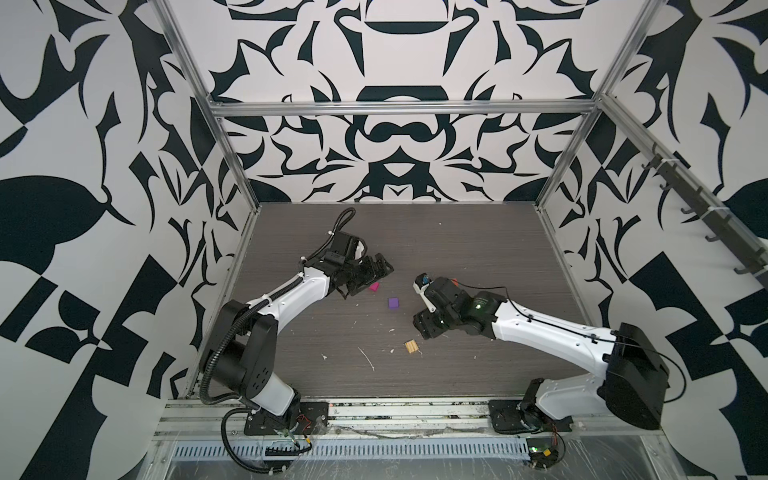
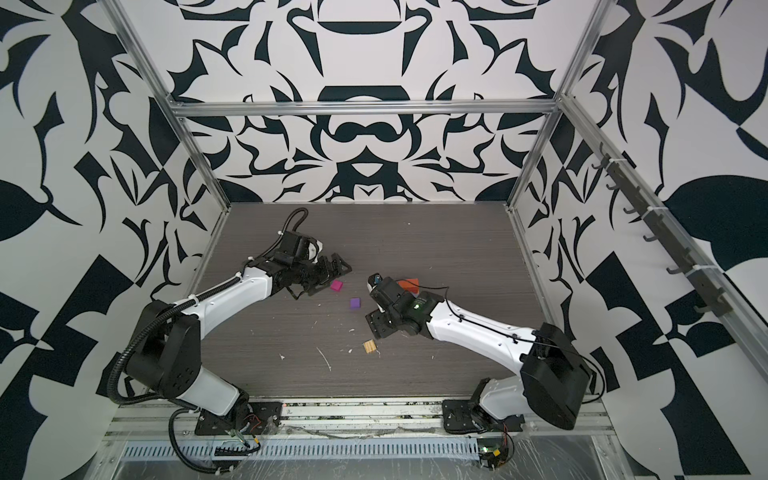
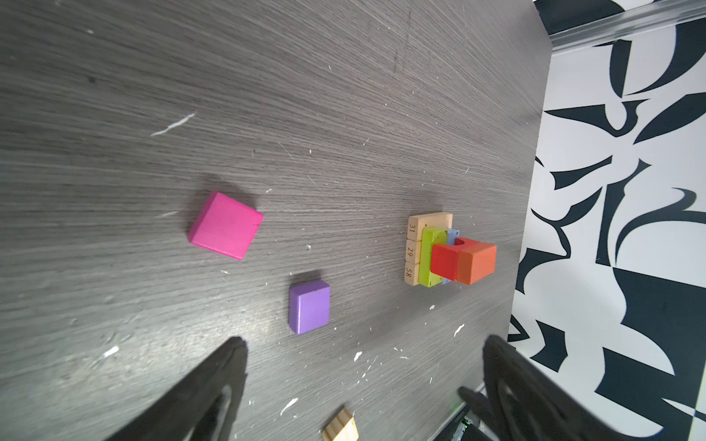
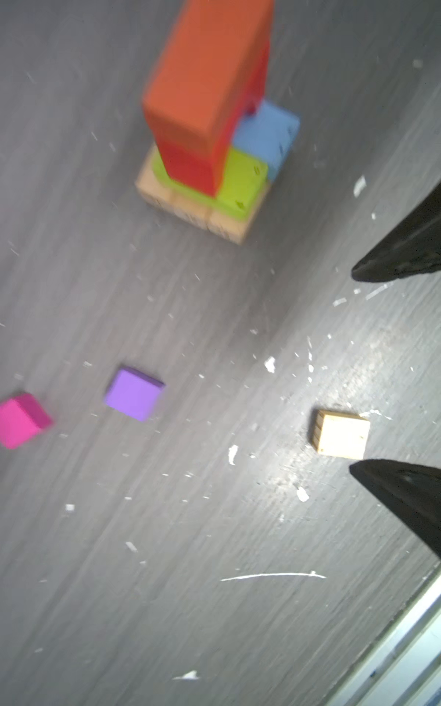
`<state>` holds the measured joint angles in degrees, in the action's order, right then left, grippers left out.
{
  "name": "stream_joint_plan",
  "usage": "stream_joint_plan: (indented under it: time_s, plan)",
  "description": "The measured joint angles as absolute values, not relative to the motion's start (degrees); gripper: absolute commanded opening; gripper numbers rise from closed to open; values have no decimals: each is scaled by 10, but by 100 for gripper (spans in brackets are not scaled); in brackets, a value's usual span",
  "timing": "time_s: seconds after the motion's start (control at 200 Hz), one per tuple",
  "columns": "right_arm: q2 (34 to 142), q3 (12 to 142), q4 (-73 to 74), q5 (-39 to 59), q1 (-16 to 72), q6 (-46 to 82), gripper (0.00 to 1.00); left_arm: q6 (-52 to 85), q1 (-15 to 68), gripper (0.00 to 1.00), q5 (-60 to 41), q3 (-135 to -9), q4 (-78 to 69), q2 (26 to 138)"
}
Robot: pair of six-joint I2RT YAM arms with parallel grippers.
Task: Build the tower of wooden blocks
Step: 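Move the right gripper toward the small wooden cube nearer the robot, then lower the right gripper and close it on the small wooden cube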
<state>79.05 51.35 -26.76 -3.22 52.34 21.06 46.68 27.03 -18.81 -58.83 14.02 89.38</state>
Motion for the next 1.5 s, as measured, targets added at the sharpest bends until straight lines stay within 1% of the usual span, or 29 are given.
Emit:
stream_joint_plan:
  time_s: [0.28,0.545,0.785,1.135,1.395,1.5]
  plan:
    - [820,503,-253,-37,582,258,70,468,270,99,-189,-588,140,894]
    - [860,503,-244,-44,606,281,65,472,270,99,-189,-588,139,894]
    - [894,503,-236,-50,614,290,58,476,270,99,-189,-588,131,894]
    - [937,506,-227,-53,624,305,50,478,270,99,-191,-588,129,894]
    - [943,510,-225,-68,625,317,38,480,270,99,-191,-586,126,894]
    - [951,517,-225,-73,625,318,35,480,270,99,-192,-586,126,894]
